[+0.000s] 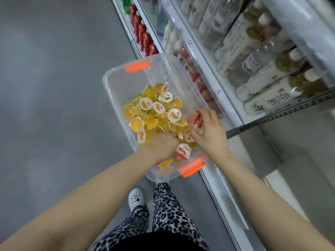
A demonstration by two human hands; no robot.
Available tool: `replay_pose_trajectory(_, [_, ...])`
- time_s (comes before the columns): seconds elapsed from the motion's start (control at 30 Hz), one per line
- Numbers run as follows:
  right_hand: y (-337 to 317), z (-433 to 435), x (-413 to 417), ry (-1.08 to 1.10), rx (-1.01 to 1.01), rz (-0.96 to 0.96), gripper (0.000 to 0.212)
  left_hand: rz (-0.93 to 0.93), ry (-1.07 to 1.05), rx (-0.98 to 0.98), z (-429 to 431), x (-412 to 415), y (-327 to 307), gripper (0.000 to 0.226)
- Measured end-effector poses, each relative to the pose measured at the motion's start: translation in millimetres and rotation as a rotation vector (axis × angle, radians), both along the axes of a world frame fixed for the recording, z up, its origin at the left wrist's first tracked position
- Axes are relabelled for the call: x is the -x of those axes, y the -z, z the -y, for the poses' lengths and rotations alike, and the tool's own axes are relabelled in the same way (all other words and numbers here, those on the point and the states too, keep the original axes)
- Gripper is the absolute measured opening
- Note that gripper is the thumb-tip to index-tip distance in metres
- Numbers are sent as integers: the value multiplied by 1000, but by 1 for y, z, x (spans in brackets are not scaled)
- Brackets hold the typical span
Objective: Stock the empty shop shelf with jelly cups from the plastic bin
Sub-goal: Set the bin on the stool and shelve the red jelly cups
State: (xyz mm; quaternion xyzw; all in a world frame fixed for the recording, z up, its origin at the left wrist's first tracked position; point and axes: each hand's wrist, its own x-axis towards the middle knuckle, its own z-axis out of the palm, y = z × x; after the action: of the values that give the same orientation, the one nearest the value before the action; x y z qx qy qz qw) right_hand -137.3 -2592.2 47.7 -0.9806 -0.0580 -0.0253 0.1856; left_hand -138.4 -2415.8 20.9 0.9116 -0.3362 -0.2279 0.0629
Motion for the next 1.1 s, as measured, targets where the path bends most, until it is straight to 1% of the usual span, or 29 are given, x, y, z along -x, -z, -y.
replay_pose_trajectory(0.07, [3,5,8,28,-13,13,60,-35,27,-51,11,7,7,54])
replay_pose_trajectory(0.17, [6,9,16,56,-16,33,63,-77,3,-84,21,8,14,58])
replay_pose_trajectory(0.27, [6,9,21,61,-47,35,64,-70,-38,-40,24,5,13,51])
replay_pose_trajectory(0.33, [5,7,24,78,-88,29,65,-114,-130,63,20,6,12,48])
replay_pose_trajectory(0.47, [-2,1,30,142,-146,42,62,-210,-361,350,3,13,5,59])
replay_pose_trajectory(0.53, [-7,-2,33,172,-171,42,59,-198,-470,476,-7,17,-3,60])
replay_pose_trajectory(0.6, [-14,-8,39,206,-221,56,57,-142,-535,545,-18,20,-15,56])
replay_pose_trajectory(0.7, [-25,-12,45,242,-251,64,56,-60,-565,604,-29,20,-30,51])
replay_pose_trajectory(0.83, [-45,-11,63,268,-225,150,52,-63,-606,712,-33,29,-62,55])
replay_pose_trajectory(0.9, [-56,-6,72,302,-209,218,50,-93,-587,800,-29,35,-78,53])
replay_pose_trajectory(0.97, [-69,2,84,341,-209,267,47,-115,-552,872,-22,41,-92,47])
replay_pose_trajectory(1.03, [-86,13,98,367,-208,281,47,-125,-510,913,-10,44,-104,43])
replay_pose_trajectory(1.1, [-102,28,113,385,-198,306,48,-143,-465,943,5,47,-116,44])
